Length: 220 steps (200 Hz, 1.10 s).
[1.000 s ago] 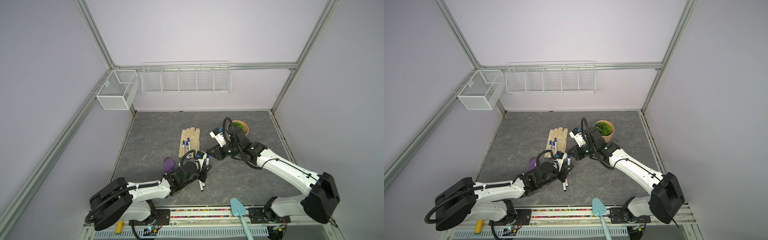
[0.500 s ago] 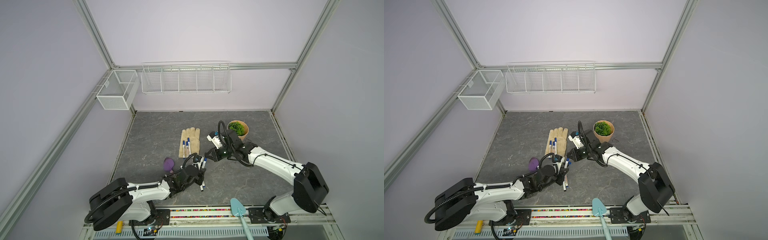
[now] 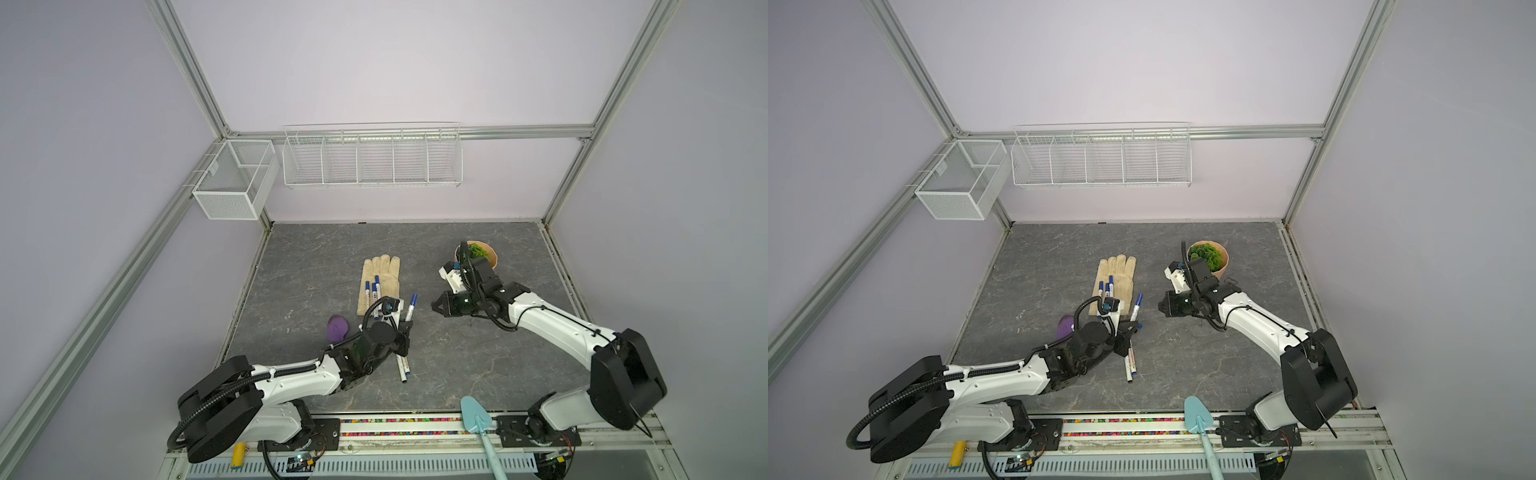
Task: Insert the pens into the pen caps
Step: 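Open the right gripper and draw it back from the capped marker, then carry the capped marker onto the glove with the left gripper while right gripper withdraws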
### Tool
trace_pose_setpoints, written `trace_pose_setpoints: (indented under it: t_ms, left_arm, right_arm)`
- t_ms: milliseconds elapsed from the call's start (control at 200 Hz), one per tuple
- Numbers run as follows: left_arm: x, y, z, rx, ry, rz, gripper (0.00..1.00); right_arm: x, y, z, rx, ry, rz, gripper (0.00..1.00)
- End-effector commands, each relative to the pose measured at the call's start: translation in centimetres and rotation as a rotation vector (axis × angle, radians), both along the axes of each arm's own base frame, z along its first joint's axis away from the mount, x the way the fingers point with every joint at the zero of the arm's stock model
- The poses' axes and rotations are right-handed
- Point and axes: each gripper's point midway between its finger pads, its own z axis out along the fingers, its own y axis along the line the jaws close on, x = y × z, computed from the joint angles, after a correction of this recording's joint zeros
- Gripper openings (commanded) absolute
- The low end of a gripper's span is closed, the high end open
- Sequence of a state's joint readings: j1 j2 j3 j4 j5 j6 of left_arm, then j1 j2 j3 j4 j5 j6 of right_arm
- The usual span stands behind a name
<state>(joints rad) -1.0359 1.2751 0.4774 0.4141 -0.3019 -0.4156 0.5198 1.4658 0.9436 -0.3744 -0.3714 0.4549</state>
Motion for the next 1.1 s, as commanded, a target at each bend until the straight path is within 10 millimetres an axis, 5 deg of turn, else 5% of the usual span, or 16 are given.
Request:
trace_pose_setpoints:
  t_ms: [0, 190, 495, 1094]
  left_arm:
    - [1.2, -0.3, 2.8, -0.086, -0.044, 0.056, 0.0]
    - [1.2, -0.4, 2.1, -0.079, -0.022, 0.06, 0.0]
    - [3.1, 1.0, 1.2, -0.136, 0.111, 0.058, 0.0]
    - [14.2, 4.5, -7.4, 0.105, 0.43, 0.343, 0.04]
  right_arm:
    - [-0.6, -1.1, 0.0, -0.004, 0.03, -0.044, 0.07]
    - [-0.1, -0.8, 2.0, 0.037, -0.027, -0.04, 0.07]
    - [0.3, -2.2, 2.0, 0.007, -0.038, -0.078, 0.09]
    - [-0.2, -3.0, 1.3, -0.042, -0.031, -0.063, 0.1]
